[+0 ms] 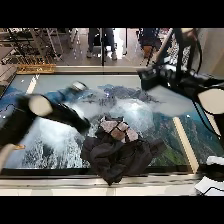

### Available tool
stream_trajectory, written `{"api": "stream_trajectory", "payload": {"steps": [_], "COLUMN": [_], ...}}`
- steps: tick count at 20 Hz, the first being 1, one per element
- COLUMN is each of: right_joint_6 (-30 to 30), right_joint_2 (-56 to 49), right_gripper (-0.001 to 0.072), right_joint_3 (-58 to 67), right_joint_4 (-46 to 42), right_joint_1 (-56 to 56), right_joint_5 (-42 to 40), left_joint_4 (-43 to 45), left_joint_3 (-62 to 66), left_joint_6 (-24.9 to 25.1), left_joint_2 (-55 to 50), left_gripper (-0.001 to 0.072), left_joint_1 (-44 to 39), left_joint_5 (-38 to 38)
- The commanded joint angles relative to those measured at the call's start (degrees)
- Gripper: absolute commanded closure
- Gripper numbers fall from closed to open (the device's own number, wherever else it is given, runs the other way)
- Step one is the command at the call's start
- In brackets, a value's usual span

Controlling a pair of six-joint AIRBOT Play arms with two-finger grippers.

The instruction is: Fold the clothes and pants, and hang the long-sleeved shirts on hangers.

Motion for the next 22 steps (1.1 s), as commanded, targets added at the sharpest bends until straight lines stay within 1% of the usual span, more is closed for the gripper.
{"api": "stream_trajectory", "payload": {"steps": [1, 2, 3, 4, 5, 6, 7, 9, 10, 11, 12, 14, 16, 17, 19, 20, 21, 22], "right_joint_6": [5.53, 7.85, 8.55, 8.66, 9.25, 9.99, 10.67, 10.73, 11.04, 11.91, 13.64, 14.73, 14.43, 12.81, 7.41, 5.27, 4.00, 3.91], "right_joint_2": [2.67, 2.84, 3.30, 3.96, 4.57, 4.87, 4.85, 4.85, 4.85, 4.87, 4.85, 4.85, 4.85, 4.79, 4.13, 3.45, 2.64, 1.68], "right_gripper": [0.0303, 0.0303, 0.0302, 0.0296, 0.0198, 0.0123, 0.0123, 0.0123, 0.0123, 0.0124, 0.0124, 0.0125, 0.0125, 0.0126, 0.0127, 0.0128, 0.0129, 0.0129], "right_joint_3": [-3.02, -6.97, -11.69, -16.81, -22.16, -26.49, -29.33, -32.35, -32.61, -32.61, -32.63, -32.92, -34.03, -34.95, -38.49, -40.96, -43.85, -46.25], "right_joint_4": [-4.92, -4.50, -2.93, -0.26, 2.34, 4.72, 6.40, 8.04, 7.39, 5.42, 2.38, 0.68, 2.03, 5.38, 19.41, 26.18, 31.50, 33.99], "right_joint_1": [-0.07, -0.07, -0.07, -0.07, -0.07, -0.07, -0.04, -0.07, -0.07, -0.07, -0.11, -2.97, -9.16, -12.33, -16.55, -16.22, -14.21, -11.13], "right_joint_5": [33.64, 37.35, 37.75, 35.45, 31.12, 26.99, 23.96, 19.50, 18.16, 16.72, 15.72, 15.74, 15.43, 15.34, 15.37, 14.86, 13.73, 11.34], "left_joint_4": [0.20, 0.35, 0.90, 1.88, 3.34, 5.20, 7.37, 11.72, 13.42, 15.67, 19.28, 22.84, 22.03, 21.79, 18.03, 14.12, 10.10, 6.40], "left_joint_3": [-12.22, -14.64, -16.04, -16.41, -16.39, -16.37, -16.37, -16.26, -16.26, -16.26, -16.26, -16.11, -15.74, -15.74, -15.74, -15.74, -15.74, -15.76], "left_joint_6": [8.35, 8.68, 8.68, 8.61, 8.59, 7.74, 5.57, -0.90, -3.80, -6.21, -8.81, -13.00, -12.72, -12.17, -8.44, -5.22, -3.04, -1.53], "left_joint_2": [0.00, -0.09, -0.72, -1.92, -3.58, -5.53, -7.50, -10.78, -12.22, -13.22, -13.42, -9.99, -3.15, 0.31, 5.33, 6.45, 6.73, 6.69], "left_gripper": [0.0125, 0.0004, -0.0005, -0.0005, -0.0005, -0.0005, -0.0005, -0.0002, 0.0040, 0.0265, 0.0698, 0.0697, 0.0696, 0.0696, 0.0696, 0.0695, 0.0696, 0.0695], "left_joint_1": [-13.09, -16.87, -20.06, -22.32, -23.98, -24.96, -25.22, -24.85, -24.46, -24.00, -23.15, -19.54, -13.57, -10.43, -4.13, -1.49, 0.61, 2.03], "left_joint_5": [13.05, 15.39, 16.24, 16.17, 16.68, 18.36, 20.98, 25.79, 26.97, 27.67, 28.48, 29.07, 28.87, 28.89, 29.09, 28.98, 28.70, 28.28]}}
